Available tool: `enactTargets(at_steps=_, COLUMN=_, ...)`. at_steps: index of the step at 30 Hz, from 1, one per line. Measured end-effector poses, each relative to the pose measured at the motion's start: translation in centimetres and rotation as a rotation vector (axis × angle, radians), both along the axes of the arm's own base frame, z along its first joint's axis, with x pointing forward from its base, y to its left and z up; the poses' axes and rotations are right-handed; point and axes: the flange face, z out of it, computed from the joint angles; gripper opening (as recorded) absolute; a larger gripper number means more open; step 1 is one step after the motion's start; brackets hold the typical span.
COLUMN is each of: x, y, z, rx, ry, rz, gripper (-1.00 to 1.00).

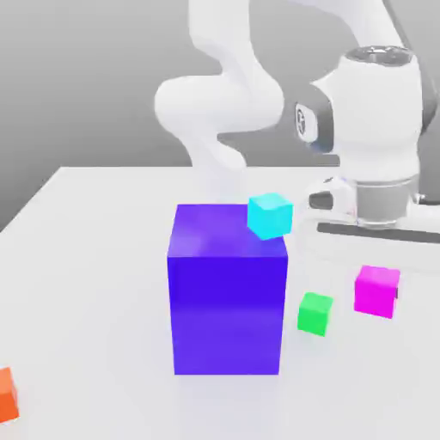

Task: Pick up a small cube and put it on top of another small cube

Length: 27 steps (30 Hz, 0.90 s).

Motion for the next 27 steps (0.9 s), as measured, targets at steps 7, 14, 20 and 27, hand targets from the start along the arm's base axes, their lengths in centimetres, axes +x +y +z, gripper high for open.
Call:
enactTargets(at_steps=7, x=-9.3, y=-1.3, z=-3.3, rx=-0.076, ry=0.064, rz=-0.306, gripper=-1.0)
enactTargets(at_steps=14, x=-9.8, y=-3.7, z=-6.0, rx=-0.163, ry=0.055, rz=-0.407, gripper=-1.0)
enactTargets(at_steps=20, x=-9.6, y=-3.9, z=-8.2, rx=-0.178, ry=0.047, rz=-0.406, gripper=-1.0)
enactTargets(at_steps=27, x=-10.4, y=-3.0, z=-10.6, rx=-0.109, ry=0.061, rz=-0.388, gripper=-1.0)
